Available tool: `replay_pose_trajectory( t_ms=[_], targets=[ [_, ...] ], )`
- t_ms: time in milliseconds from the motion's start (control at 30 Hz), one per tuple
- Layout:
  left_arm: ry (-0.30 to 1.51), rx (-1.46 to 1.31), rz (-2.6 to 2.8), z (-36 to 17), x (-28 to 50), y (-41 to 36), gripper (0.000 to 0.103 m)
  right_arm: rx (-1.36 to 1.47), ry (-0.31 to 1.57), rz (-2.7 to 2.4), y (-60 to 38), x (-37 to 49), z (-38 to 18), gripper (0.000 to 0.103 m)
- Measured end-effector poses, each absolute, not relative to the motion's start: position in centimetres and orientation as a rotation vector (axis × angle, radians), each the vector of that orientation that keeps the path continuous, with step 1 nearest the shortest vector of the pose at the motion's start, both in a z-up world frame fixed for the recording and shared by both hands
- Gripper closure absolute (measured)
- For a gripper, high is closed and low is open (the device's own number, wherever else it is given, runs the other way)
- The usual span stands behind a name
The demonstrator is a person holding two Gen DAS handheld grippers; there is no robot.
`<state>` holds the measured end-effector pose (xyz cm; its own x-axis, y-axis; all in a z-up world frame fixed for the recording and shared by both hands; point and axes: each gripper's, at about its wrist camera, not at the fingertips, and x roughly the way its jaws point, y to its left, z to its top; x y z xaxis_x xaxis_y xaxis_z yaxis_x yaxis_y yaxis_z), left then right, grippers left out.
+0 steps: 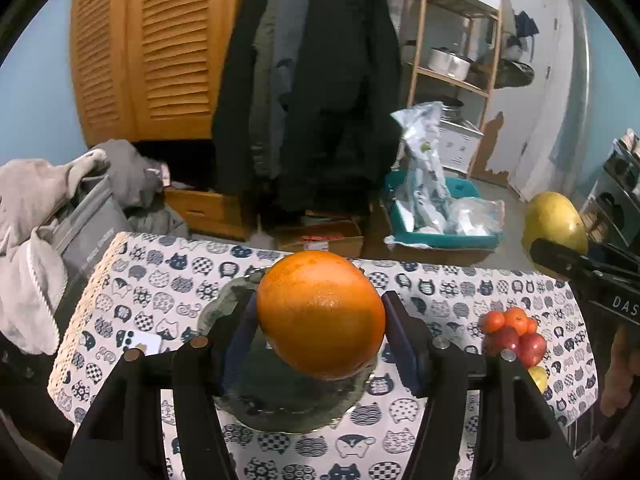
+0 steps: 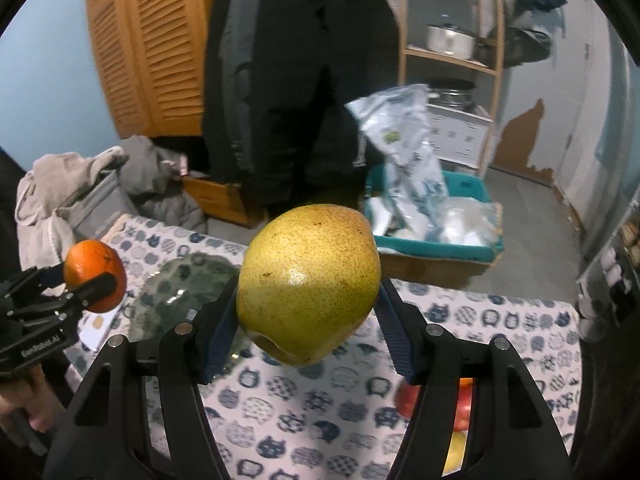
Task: Organize fruits
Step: 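Carry the orange with the left tool while the right tool carries the pear toward the glass bowl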
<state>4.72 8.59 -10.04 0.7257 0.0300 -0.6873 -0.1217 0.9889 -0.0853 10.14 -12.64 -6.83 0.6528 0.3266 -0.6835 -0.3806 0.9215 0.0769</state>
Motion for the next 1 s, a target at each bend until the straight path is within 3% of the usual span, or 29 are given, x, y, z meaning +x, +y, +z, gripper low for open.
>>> replay_pose_trajectory(
  t_ms=[533,1000],
  targets=[
    [0.841,-0.182,0.184,-13.8,5.1,15.6,0.040,-0.102,0.835,0.556,-2.2,12.3,-9.3,0.038],
    [1.049,-0.250,0.187,-23.2,8.6,17.0,0.040,-0.145,1.013,0.578,1.7,15.3,-18.7,0.038]
  ],
)
